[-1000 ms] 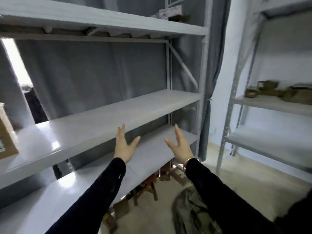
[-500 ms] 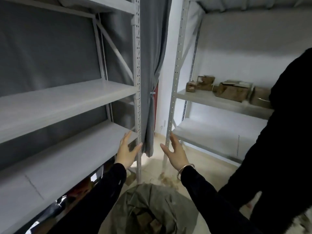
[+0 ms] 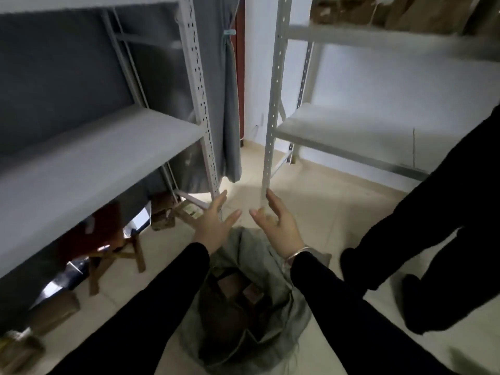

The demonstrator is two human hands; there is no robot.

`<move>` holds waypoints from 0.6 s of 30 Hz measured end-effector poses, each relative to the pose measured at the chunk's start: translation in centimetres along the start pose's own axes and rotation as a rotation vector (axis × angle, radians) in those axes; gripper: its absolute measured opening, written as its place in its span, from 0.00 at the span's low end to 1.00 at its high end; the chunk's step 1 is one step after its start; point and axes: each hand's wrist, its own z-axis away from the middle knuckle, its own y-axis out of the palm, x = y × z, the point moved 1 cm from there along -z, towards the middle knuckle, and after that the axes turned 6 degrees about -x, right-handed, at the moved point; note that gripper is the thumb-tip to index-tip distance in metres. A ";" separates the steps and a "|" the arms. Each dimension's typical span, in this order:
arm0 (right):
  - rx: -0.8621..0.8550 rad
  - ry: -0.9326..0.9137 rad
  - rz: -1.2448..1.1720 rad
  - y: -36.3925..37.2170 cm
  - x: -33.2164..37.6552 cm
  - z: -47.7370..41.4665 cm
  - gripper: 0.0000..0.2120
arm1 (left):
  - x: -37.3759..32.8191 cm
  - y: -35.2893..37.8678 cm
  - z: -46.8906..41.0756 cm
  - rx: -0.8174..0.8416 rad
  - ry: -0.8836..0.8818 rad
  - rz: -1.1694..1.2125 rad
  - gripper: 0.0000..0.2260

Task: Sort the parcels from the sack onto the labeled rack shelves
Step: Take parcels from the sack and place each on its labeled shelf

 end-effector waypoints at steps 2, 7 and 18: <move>0.005 0.016 0.015 1.8 -7.2 0.0 0.31 | 7.8 2.8 -0.8 0.013 -0.045 0.009 0.35; 0.049 0.035 0.033 6.3 -26.1 1.0 0.31 | 27.2 9.4 -1.3 0.017 -0.077 -0.007 0.33; 0.044 0.120 0.088 9.7 -49.0 4.4 0.31 | 49.1 17.8 -0.9 0.003 -0.081 -0.019 0.27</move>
